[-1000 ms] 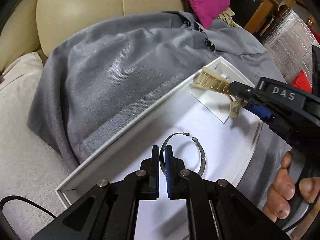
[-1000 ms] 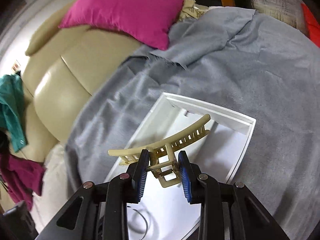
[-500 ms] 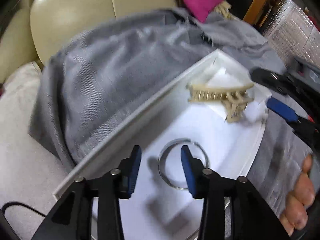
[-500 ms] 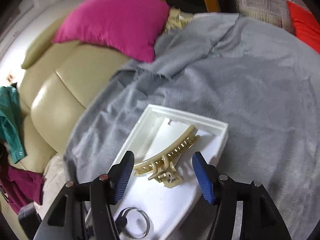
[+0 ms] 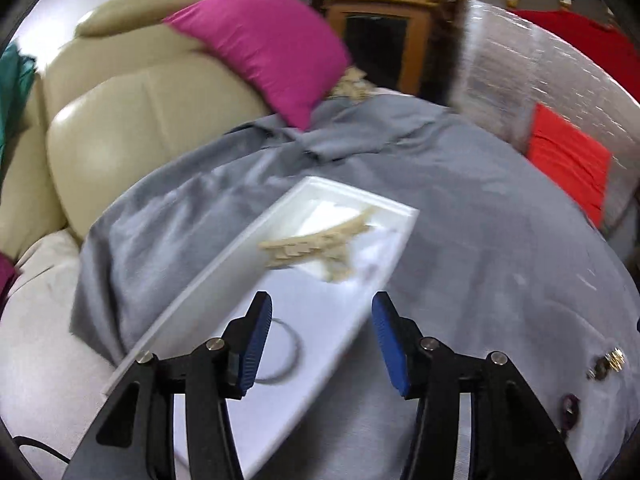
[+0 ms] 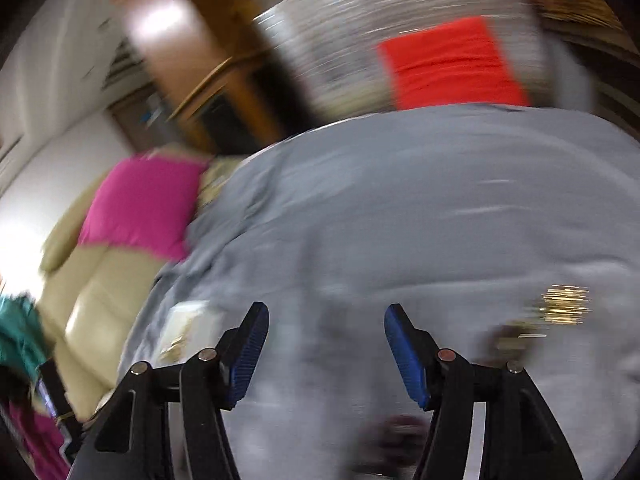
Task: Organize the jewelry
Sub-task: 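Move back to the table and close the right tool on the gold brooch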
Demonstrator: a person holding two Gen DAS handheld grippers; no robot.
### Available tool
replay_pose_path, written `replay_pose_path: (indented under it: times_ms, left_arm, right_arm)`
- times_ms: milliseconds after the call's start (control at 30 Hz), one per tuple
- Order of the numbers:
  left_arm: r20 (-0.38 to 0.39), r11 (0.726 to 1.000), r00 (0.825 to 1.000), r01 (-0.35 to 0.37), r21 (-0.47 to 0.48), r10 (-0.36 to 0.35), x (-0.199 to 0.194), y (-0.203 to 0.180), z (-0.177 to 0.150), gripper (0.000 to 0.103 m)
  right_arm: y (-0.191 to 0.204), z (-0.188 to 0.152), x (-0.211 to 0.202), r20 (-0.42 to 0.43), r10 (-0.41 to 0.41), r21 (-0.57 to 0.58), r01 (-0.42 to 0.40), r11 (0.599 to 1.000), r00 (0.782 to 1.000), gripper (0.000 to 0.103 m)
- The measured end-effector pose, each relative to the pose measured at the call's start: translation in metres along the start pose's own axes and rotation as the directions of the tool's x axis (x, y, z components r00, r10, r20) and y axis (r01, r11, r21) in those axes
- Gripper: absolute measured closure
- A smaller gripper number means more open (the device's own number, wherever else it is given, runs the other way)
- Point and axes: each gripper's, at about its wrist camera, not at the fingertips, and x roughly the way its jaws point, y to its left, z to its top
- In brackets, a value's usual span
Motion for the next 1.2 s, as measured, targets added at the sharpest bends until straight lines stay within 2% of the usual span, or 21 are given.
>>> replay_pose_path:
  times_ms: [100,200,300,433,467,633,833,900,1033,1100,1200]
  left_arm:
    - [-0.015,0.995,0.997,0.075,0.065,-0.075,-0.007,-0.034,-0.011,0.050]
    - [-0.038,0.977,0.988,0.153,0.148,-0.149,-0.008,-0.072,-0.021,0.050]
    - [-0.071,0.950,0.972,0.234,0.209,-0.224,-0.013,-0.106,-0.033,0.050]
    - [-0.159,0.897,0.937,0.345,0.276,-0.312,-0.012,-0.151,-0.052,0.049]
    - [-0.196,0.881,0.923,0.377,0.286,-0.332,-0.009,-0.163,-0.057,0.049]
    - [-0.277,0.840,0.888,0.445,0.310,-0.367,-0.002,-0.198,-0.070,0.049]
    - [-0.283,0.828,0.879,0.462,0.316,-0.383,0.003,-0.223,-0.067,0.049]
    - [-0.292,0.834,0.882,0.454,0.315,-0.370,0.008,-0.229,-0.068,0.049]
    - [-0.288,0.835,0.892,0.435,0.337,-0.348,0.012,-0.236,-0.068,0.049]
    - [-0.274,0.835,0.902,0.418,0.358,-0.334,0.012,-0.237,-0.066,0.049]
    - [-0.298,0.838,0.904,0.405,0.366,-0.307,0.022,-0.229,-0.063,0.049]
  right_arm:
    - [-0.073,0.008,-0.030,0.036,-0.065,0.141,0.060,0.988,0.997,0.039]
    - [-0.120,0.010,-0.040,0.039,-0.108,0.241,0.095,0.966,0.993,0.038]
    - [-0.140,0.009,-0.032,-0.003,-0.103,0.275,0.100,0.956,0.995,0.038]
    - [-0.157,0.011,-0.020,-0.032,-0.111,0.288,0.115,0.951,0.993,0.038]
    - [-0.160,0.012,-0.016,-0.037,-0.105,0.299,0.111,0.948,0.994,0.038]
    - [-0.182,0.011,-0.005,-0.069,-0.080,0.326,0.099,0.940,0.994,0.038]
    - [-0.194,0.010,0.013,-0.093,-0.070,0.368,0.100,0.924,0.993,0.042]
    - [-0.195,0.011,0.019,-0.104,-0.071,0.366,0.105,0.925,0.992,0.046]
    - [-0.193,0.013,0.028,-0.112,-0.092,0.363,0.126,0.923,0.990,0.047]
    - [-0.189,0.014,0.030,-0.117,-0.107,0.334,0.140,0.932,0.987,0.047]
    - [-0.179,0.014,0.034,-0.133,-0.156,0.261,0.187,0.947,0.979,0.047]
